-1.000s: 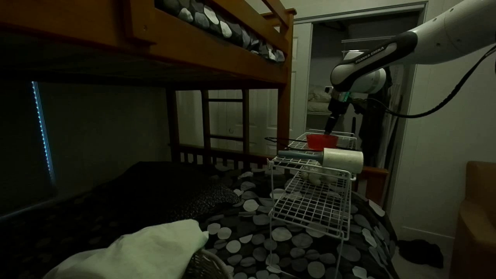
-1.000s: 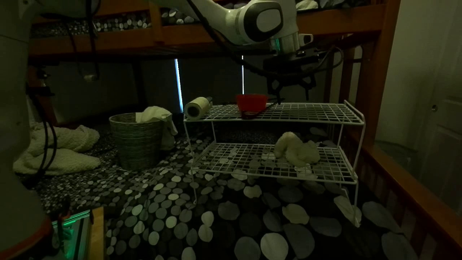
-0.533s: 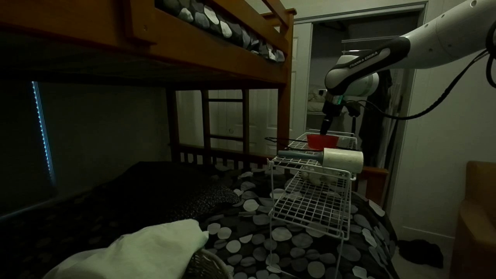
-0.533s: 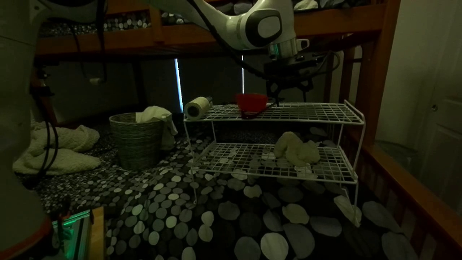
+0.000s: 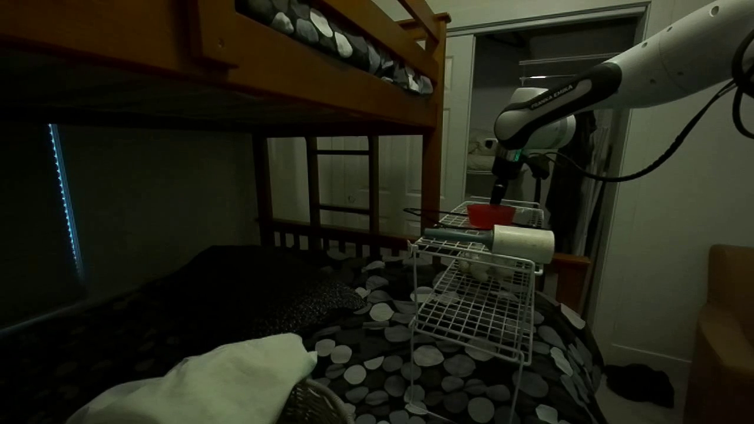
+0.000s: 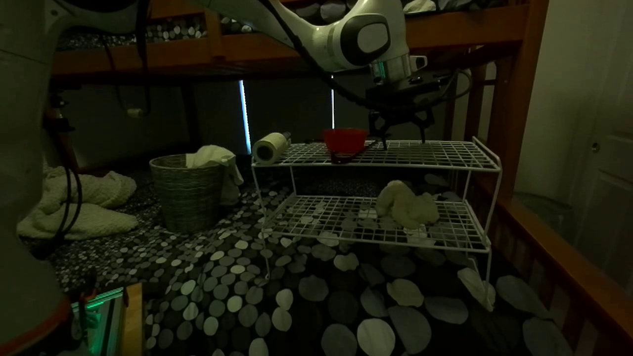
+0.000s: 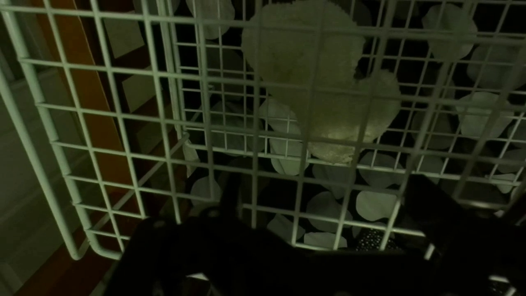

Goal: Turn the white rack to the right

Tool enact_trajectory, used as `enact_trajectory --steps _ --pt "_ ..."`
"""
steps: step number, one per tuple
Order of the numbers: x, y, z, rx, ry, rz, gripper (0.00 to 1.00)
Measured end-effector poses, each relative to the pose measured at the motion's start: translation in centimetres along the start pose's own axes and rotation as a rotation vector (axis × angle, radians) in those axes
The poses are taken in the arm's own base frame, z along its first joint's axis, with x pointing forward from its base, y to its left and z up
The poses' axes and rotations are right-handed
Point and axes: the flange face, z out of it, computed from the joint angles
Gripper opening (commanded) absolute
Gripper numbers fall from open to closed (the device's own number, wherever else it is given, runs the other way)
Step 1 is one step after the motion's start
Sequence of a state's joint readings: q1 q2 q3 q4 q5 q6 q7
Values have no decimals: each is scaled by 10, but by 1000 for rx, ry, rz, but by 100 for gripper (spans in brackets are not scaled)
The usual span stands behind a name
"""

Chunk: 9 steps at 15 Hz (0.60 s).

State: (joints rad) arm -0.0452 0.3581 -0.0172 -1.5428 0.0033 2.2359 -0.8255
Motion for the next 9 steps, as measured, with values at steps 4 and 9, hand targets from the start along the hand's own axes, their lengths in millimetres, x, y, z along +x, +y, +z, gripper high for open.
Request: enact_trajectory --steps 4,9 --pt "2 -2 0 1 -1 50 100" --pt "0 -4 -8 9 -15 132 100"
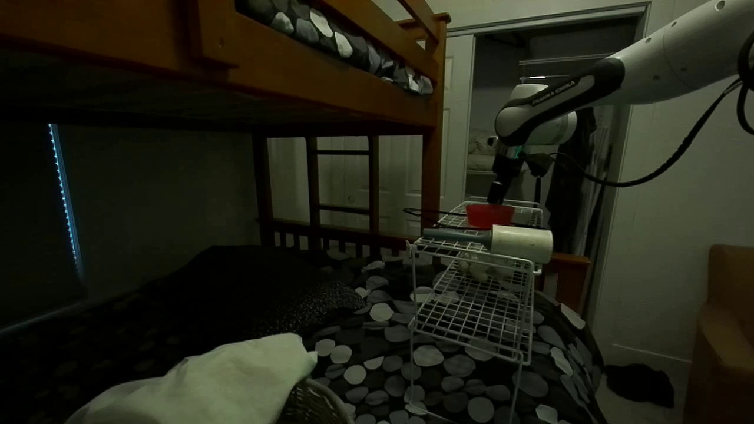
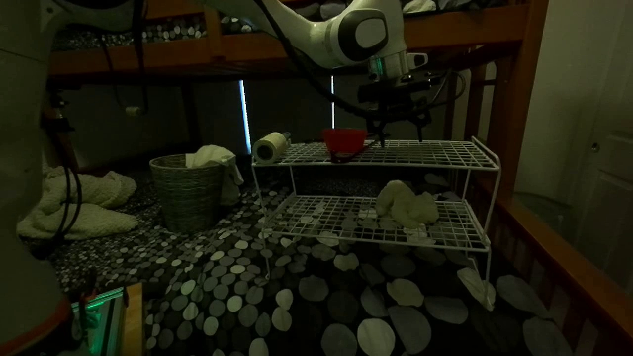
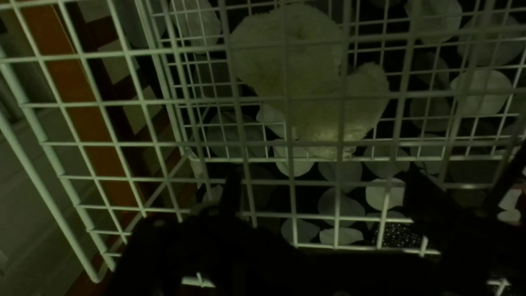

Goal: Turn the white rack to the right

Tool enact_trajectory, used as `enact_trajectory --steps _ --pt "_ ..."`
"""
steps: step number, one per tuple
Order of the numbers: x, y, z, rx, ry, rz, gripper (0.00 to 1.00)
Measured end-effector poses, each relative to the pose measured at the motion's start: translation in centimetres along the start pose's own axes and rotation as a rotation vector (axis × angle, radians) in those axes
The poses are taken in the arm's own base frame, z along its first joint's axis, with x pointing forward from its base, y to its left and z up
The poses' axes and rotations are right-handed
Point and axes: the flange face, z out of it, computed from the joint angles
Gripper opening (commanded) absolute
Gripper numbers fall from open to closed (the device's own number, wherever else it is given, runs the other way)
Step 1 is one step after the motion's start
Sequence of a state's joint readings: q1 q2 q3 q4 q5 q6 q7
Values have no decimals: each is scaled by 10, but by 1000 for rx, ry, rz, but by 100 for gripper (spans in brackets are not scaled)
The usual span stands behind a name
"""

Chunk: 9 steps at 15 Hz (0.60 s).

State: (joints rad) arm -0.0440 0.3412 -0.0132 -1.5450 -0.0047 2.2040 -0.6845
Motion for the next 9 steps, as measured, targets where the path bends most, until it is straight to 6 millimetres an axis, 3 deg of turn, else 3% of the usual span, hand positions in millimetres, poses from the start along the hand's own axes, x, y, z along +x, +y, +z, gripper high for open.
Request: enact_trajectory --steps 5,9 --pt "-10 2 -11 23 -41 15 100" --pt "-11 0 -6 29 -44 28 100"
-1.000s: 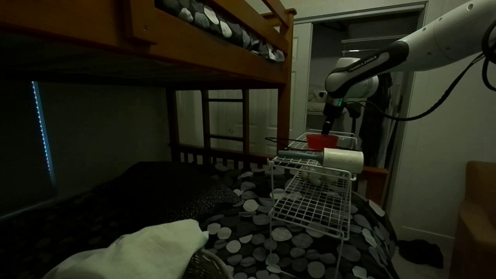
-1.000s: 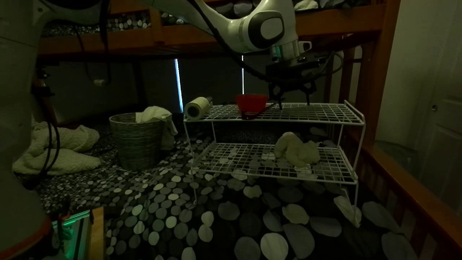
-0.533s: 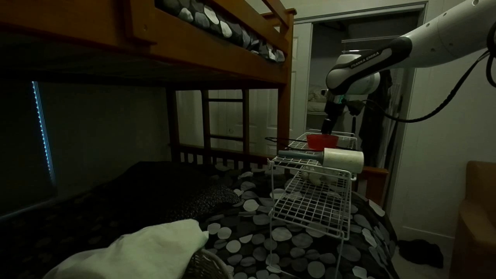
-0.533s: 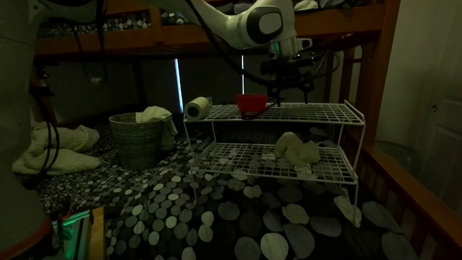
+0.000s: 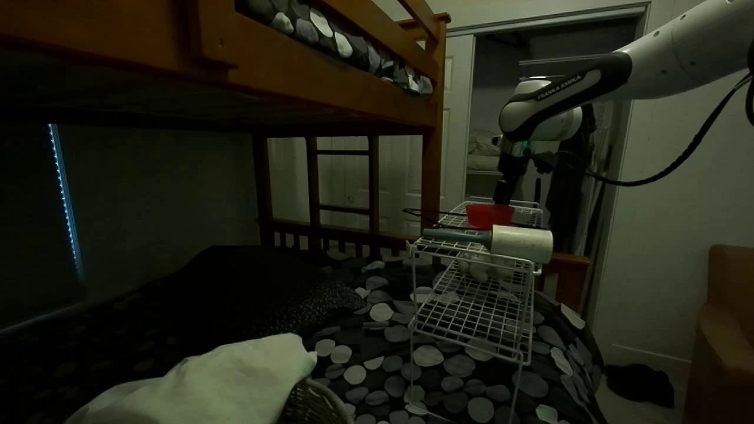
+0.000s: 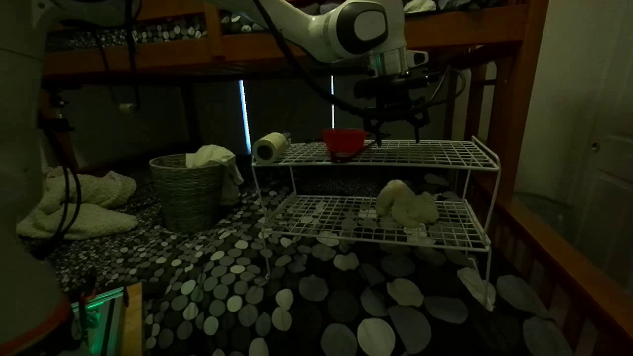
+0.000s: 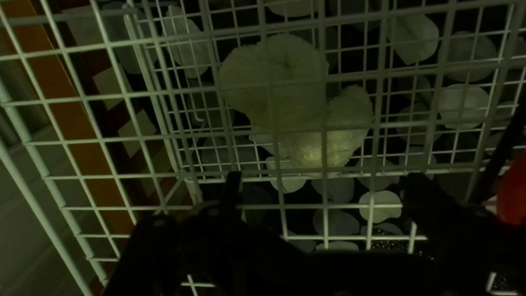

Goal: Turn the white rack to the right

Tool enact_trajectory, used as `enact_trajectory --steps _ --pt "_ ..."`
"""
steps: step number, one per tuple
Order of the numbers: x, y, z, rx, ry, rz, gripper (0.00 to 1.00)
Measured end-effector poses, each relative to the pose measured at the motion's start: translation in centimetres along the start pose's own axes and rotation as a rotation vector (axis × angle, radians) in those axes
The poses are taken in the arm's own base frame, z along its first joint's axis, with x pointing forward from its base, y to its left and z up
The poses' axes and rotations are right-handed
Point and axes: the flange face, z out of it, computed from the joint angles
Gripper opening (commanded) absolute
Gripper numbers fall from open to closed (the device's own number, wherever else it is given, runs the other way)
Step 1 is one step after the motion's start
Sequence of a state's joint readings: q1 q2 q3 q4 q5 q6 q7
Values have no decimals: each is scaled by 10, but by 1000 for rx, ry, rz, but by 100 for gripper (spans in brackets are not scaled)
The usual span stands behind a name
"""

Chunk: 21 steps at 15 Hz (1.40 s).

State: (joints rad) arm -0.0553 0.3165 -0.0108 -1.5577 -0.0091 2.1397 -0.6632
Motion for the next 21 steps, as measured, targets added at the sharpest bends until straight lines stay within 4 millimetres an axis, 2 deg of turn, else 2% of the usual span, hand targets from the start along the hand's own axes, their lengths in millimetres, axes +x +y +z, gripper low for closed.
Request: enact_trajectory --steps 5,14,19,20,21 --pt "9 -8 5 -1 19 11 100" --pt "0 4 22 -4 1 62 100" --pt "9 -3 24 -1 20 36 100" --pt "12 -5 22 2 24 11 99" --pt "14 -8 21 11 20 -16 88"
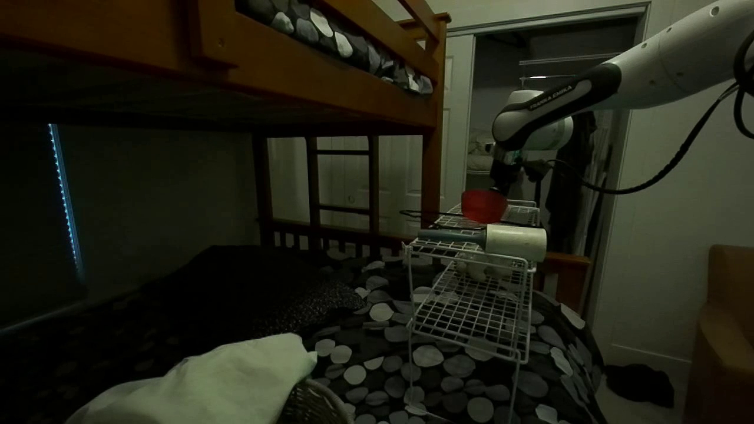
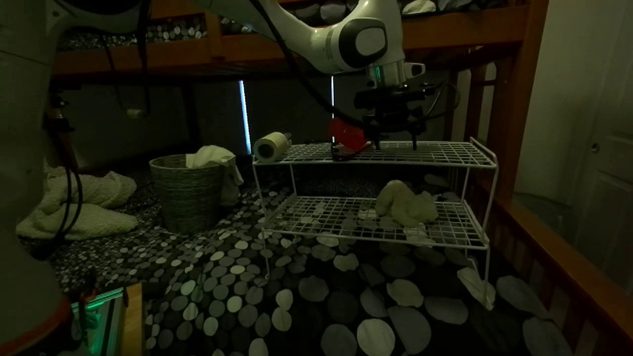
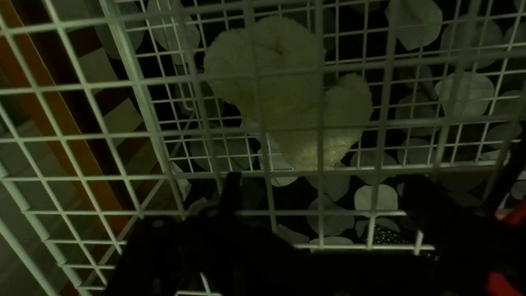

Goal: Turn the white rack to the right

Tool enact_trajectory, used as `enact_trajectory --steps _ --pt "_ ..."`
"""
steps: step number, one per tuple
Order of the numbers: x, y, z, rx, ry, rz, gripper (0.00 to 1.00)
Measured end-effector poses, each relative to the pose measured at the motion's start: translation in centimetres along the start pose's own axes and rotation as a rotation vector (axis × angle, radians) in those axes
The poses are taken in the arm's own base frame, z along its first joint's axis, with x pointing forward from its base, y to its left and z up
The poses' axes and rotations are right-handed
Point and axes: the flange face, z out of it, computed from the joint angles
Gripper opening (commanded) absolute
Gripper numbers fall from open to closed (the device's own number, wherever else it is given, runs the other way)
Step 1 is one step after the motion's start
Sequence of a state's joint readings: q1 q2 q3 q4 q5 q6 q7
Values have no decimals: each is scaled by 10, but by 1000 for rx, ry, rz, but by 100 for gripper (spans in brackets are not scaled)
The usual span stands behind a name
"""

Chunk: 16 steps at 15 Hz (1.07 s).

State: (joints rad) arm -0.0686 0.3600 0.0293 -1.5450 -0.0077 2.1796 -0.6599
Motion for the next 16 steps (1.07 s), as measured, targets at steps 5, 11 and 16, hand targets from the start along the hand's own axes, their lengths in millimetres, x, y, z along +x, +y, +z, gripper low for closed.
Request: enact_trajectory --steps 5,11,16 --pt "-6 1 -5 51 -77 -101 62" --pt "-12 9 -6 51 -107 -121 100" --pt "-7 5 3 56 -108 -128 92"
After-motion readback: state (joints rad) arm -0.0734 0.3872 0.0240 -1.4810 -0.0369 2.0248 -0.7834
